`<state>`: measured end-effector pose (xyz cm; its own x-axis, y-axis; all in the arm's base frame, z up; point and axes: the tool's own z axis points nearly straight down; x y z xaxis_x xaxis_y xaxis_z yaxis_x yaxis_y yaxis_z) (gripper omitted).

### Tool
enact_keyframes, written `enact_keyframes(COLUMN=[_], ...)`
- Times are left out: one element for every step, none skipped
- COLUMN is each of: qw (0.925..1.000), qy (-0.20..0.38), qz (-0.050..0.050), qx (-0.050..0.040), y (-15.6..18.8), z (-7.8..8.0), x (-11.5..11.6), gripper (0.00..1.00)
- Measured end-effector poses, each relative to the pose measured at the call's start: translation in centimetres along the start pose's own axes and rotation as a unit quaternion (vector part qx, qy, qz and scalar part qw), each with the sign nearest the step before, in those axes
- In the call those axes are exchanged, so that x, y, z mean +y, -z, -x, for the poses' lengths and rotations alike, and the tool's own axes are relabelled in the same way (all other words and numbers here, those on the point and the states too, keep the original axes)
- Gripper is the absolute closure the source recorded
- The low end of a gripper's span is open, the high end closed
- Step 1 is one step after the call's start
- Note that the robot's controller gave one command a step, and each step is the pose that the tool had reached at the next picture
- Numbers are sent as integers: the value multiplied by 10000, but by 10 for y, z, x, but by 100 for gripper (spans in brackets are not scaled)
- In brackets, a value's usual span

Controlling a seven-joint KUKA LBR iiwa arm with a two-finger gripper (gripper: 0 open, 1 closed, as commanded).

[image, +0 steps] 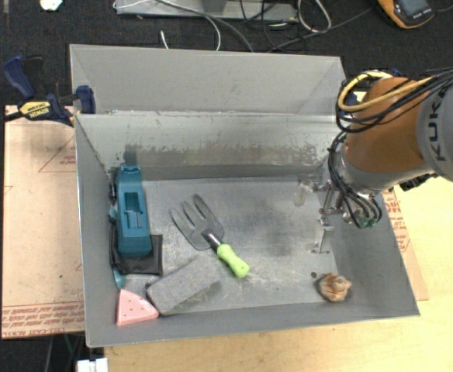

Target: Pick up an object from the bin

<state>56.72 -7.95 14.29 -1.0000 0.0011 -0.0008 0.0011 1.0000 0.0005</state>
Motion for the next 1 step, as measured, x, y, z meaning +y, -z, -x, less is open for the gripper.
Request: enact_keyframes(qw=[9999], qy=[117], qz=[36], qx=[22], y=[-75], z=[-67], x=[-53], gripper=[0])
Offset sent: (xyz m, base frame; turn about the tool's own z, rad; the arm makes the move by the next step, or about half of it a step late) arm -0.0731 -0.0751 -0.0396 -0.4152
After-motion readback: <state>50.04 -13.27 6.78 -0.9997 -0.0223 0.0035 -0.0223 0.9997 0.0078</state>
